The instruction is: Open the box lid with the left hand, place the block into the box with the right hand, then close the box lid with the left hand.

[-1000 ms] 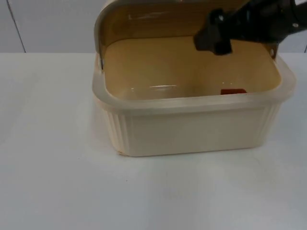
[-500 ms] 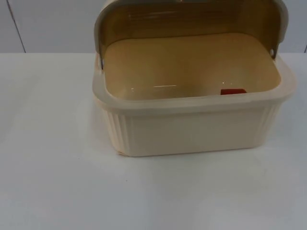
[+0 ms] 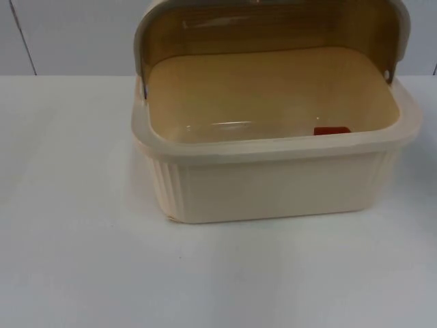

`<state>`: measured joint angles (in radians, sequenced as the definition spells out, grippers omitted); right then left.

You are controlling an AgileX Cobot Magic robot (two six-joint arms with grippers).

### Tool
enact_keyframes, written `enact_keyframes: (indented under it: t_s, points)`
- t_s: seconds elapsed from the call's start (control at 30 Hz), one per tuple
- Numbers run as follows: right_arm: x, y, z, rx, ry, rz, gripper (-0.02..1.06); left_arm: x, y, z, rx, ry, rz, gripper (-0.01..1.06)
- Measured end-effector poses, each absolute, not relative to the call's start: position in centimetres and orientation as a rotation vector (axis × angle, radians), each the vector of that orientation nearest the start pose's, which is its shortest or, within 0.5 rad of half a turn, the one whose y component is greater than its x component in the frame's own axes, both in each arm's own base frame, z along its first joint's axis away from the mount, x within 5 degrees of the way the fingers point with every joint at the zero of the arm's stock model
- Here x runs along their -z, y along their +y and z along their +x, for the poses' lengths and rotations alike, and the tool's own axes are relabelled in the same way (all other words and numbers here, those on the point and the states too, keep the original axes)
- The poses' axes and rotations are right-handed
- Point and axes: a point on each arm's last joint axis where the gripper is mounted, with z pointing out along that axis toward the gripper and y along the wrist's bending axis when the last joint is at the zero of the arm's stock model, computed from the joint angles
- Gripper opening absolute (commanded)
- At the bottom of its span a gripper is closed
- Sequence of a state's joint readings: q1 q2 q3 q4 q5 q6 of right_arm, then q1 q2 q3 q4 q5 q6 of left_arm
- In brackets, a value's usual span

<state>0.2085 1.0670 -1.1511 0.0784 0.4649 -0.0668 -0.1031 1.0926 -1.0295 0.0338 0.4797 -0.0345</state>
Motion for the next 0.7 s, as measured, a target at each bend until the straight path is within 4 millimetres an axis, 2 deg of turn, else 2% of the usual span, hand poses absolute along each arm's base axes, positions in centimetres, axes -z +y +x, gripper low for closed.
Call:
enact_keyframes:
  t_s: [0.17, 0.2, 0.37, 0.57, 0.7]
  points:
    - [-42.4, 1.1, 22.4, -0.053, 1.889, -0.068, 1.04, -37.9, -2.3, 23.5, 0.052, 2.025, 0.090, 1.05]
    - [-42.4, 1.1, 22.4, -0.053, 1.889, -0.068, 1.04, -37.9, -2.3, 23.5, 0.052, 2.025, 0.090, 1.05]
    - [-40.2, -1.7, 23.4, 0.005, 1.961, 0.060, 1.04, -37.9, -2.3, 23.5, 0.052, 2.025, 0.090, 1.05]
    - [-38.5, -2.6, 25.0, 0.022, 2.034, 0.094, 1.04, -37.9, -2.3, 23.5, 0.052, 2.026, 0.090, 1.05]
    - [-38.4, -2.6, 25.2, 0.020, 2.039, 0.095, 1.04, -37.9, -2.3, 23.5, 0.052, 2.031, 0.090, 1.05]
